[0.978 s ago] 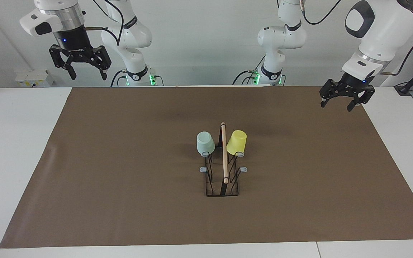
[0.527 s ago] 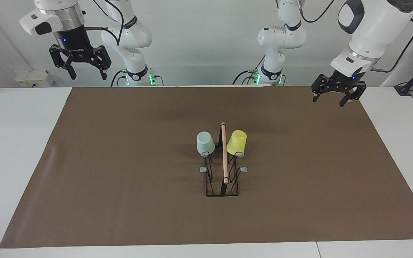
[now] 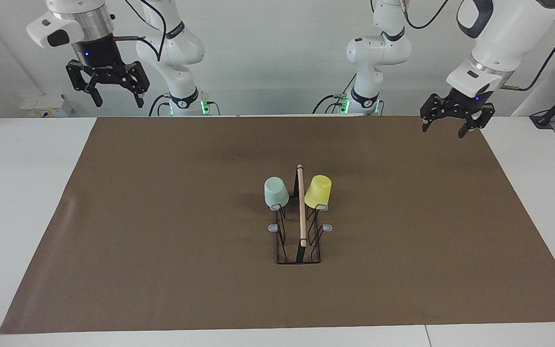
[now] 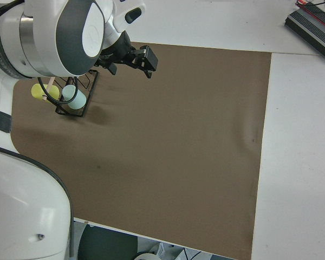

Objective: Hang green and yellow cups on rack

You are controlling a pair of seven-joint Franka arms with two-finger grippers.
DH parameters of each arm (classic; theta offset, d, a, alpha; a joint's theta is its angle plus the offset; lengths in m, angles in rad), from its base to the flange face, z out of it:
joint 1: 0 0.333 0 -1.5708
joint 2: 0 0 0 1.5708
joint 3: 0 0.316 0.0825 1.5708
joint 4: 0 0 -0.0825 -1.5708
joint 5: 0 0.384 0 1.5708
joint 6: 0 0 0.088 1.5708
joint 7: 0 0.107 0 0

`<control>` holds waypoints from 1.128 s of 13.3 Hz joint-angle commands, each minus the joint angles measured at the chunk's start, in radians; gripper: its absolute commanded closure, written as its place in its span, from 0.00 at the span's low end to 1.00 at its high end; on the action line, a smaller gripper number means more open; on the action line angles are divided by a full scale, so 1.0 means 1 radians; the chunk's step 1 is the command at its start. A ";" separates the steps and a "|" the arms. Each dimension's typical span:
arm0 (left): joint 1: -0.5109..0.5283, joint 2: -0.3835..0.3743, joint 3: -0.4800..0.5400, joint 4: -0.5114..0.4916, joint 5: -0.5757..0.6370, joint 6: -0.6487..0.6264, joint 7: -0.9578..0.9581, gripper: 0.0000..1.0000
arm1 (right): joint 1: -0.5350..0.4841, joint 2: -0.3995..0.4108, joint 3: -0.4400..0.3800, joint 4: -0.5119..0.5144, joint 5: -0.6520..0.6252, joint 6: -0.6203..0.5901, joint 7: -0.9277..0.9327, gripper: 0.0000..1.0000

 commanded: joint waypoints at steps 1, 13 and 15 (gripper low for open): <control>0.018 0.012 -0.004 0.027 0.008 -0.009 -0.015 0.00 | -0.014 -0.024 0.008 -0.025 -0.004 -0.004 0.008 0.00; -0.005 0.018 -0.012 0.070 0.049 -0.104 -0.050 0.00 | -0.014 -0.025 0.008 -0.025 -0.004 -0.004 0.008 0.00; -0.050 0.024 0.008 0.091 0.052 -0.132 -0.076 0.00 | -0.014 -0.024 0.008 -0.025 -0.004 -0.004 0.008 0.00</control>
